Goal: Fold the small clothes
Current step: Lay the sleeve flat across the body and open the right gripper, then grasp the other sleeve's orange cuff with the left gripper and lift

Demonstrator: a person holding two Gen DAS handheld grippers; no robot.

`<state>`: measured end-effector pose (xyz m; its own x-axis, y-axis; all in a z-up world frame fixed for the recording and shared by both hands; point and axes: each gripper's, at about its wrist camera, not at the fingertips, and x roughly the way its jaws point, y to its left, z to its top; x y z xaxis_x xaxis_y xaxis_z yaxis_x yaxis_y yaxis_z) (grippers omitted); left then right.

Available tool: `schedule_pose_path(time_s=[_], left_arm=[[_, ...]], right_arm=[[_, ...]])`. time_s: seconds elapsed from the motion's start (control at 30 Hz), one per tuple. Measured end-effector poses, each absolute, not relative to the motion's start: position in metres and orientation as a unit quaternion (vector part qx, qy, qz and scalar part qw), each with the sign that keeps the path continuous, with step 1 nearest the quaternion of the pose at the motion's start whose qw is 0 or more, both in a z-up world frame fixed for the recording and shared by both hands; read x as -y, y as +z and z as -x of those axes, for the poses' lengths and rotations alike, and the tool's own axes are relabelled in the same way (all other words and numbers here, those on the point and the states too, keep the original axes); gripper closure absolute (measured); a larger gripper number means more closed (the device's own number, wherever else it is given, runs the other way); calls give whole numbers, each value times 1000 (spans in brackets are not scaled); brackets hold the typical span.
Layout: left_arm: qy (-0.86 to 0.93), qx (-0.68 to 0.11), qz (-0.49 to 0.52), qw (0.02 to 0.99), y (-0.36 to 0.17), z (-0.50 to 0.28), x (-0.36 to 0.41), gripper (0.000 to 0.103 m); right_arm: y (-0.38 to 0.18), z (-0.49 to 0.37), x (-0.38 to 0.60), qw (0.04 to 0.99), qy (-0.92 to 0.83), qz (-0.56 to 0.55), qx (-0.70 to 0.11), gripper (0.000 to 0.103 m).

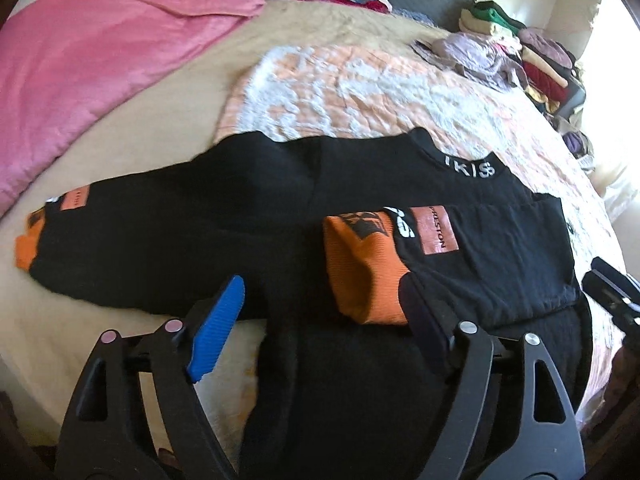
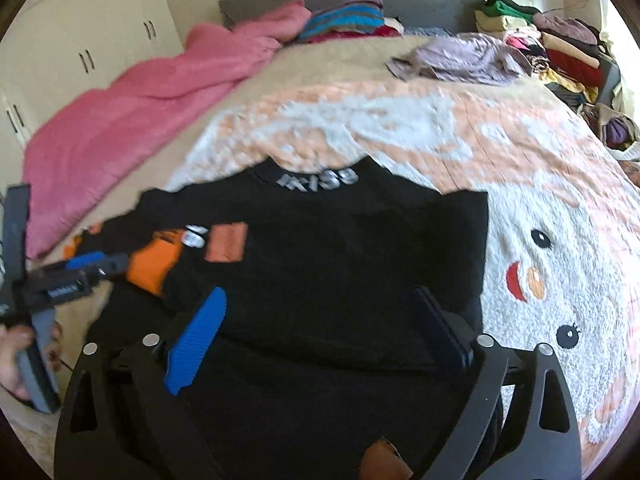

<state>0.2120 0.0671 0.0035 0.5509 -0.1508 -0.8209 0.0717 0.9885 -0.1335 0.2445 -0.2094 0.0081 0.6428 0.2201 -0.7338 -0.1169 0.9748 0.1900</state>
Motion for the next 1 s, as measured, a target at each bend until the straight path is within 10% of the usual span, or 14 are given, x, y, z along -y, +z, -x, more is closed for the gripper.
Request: schedule_pose_path(time_s=[1.0], left_arm=[[43, -413, 39, 909, 36, -174, -164, 11]], right_arm=[[62, -248, 75, 917, 197, 19, -347, 9]])
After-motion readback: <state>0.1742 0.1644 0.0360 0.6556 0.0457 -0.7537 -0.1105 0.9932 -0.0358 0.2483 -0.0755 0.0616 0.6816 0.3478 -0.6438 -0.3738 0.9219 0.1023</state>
